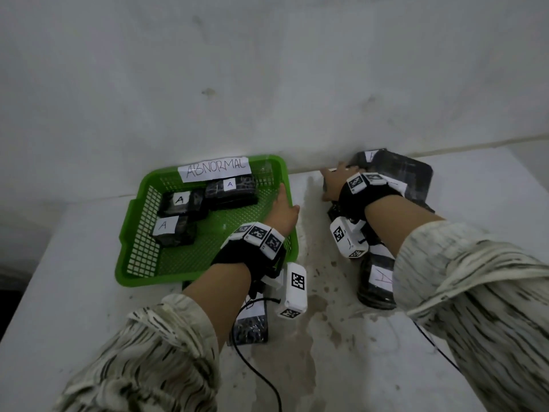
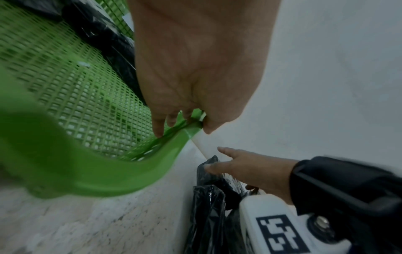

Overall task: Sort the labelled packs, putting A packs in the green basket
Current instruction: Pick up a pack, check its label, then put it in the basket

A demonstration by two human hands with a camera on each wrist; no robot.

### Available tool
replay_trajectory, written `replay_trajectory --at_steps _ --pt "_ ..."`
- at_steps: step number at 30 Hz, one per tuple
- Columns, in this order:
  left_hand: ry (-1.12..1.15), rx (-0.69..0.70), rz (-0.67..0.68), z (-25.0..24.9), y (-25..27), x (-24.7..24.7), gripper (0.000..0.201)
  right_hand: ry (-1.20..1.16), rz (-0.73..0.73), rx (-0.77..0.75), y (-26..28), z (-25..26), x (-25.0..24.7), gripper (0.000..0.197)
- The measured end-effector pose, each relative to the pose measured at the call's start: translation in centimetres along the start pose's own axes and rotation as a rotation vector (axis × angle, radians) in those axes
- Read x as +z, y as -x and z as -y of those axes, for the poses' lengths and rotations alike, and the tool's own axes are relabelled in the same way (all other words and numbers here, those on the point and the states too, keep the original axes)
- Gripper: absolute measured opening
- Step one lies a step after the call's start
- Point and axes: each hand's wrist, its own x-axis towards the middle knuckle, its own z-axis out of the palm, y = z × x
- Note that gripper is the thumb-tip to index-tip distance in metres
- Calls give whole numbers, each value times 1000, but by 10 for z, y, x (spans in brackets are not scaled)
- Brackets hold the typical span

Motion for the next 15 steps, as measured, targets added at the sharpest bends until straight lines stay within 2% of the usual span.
replay_trajectory --at_steps 3,6,9,15 --pt "13 5 -5 1 -1 0 68 11 65 -3 -8 4 9 72" --pt "25 6 -6 2 -1 1 68 4 3 2 -5 6 16 59" --pt "35 5 -10 1 -1 1 69 -35 -33 -7 -7 1 23 62" --pt "49 4 1 3 -2 -1 70 -120 -66 46 0 6 25 30"
